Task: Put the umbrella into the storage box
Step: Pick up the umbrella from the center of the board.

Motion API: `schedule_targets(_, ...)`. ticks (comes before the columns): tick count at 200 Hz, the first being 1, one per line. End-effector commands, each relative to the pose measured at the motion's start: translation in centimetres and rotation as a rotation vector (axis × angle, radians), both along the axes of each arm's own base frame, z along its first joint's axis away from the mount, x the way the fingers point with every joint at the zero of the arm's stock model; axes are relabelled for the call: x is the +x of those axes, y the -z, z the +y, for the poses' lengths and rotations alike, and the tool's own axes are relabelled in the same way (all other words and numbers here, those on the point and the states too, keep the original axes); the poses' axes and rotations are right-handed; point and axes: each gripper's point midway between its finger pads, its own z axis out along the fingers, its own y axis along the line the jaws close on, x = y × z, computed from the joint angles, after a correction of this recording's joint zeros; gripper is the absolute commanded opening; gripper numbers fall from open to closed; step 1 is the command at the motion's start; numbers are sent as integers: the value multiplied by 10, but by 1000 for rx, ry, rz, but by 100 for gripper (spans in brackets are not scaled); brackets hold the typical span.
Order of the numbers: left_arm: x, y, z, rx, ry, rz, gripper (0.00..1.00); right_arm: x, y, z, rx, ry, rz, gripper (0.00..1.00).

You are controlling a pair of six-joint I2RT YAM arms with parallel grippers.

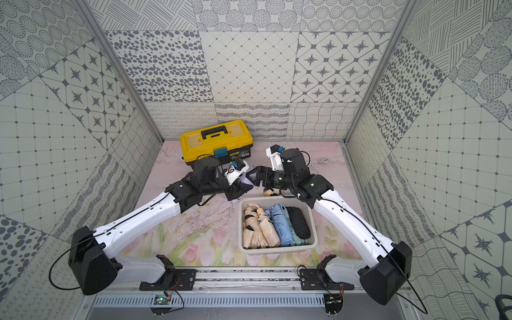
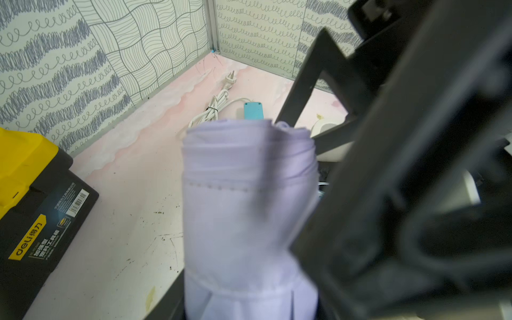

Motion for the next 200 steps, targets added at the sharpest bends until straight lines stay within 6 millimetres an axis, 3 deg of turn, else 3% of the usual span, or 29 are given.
schedule_targets(1, -6, -43, -18, -90, 126, -200, 42, 1, -11, 11, 51, -43, -21, 87)
schedule_targets(46, -4, -42, -18, -60, 122, -216, 42, 1, -8, 13, 54, -55, -7, 76)
schedule_targets(107, 0, -42, -20, -18, 106, -219, 44, 1, -8, 16, 90, -48, 21, 50)
schedule_targets(135, -2, -46, -21, -27, 113, -225, 55, 1, -12, 19, 156, -36, 28, 41)
schedule_targets(158, -5, -52, -21, -40, 115, -231, 80, 4, -15, 13, 173, 15, 23, 36)
schedule_targets(172, -7, -60, -19, -65, 108, -240, 90, 7, -16, 7, 181, 57, 20, 32)
schedule_targets(184, -9, -73, -15, -101, 88, -258, 92, 10, -19, 2, 197, 100, 18, 32)
schedule_targets(200, -15, -107, -6, -206, 41, -288, 93, 19, -20, -7, 260, 206, 38, 32)
